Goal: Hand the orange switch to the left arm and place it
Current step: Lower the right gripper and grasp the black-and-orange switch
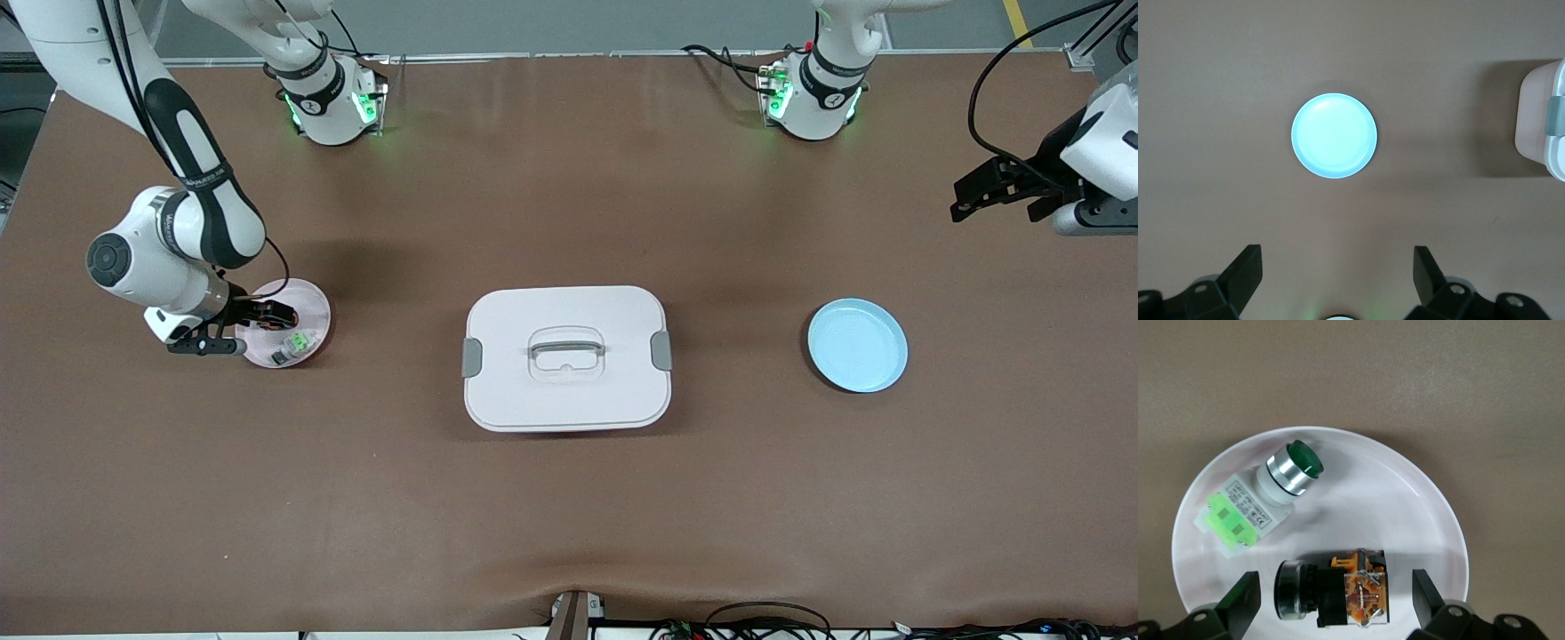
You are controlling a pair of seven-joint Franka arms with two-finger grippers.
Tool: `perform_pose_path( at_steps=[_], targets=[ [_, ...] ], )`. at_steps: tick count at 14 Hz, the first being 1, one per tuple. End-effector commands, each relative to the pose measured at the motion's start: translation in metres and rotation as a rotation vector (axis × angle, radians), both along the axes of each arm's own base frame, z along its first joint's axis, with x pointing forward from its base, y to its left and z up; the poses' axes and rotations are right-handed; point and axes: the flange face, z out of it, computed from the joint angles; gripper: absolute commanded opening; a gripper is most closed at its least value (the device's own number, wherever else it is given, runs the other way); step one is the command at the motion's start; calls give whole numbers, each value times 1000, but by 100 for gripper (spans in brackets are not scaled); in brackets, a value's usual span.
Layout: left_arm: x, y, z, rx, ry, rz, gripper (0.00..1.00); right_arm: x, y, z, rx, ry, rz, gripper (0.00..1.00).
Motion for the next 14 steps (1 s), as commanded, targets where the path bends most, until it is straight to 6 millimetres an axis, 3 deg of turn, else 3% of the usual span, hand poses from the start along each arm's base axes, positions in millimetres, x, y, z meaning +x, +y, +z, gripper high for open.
perform_pose_path(
  at_steps=[1,13,14],
  targets=[
    [2,1,2,-3,9,1,100,-6,-2,-6,9,-1,10,100],
    [2,2,2,-3,10,4,100,-8,-1,-13,7,4,11,100],
    [2,2,2,-3,10,4,100,-9,-1,-13,9,6,10,87]
  ],
)
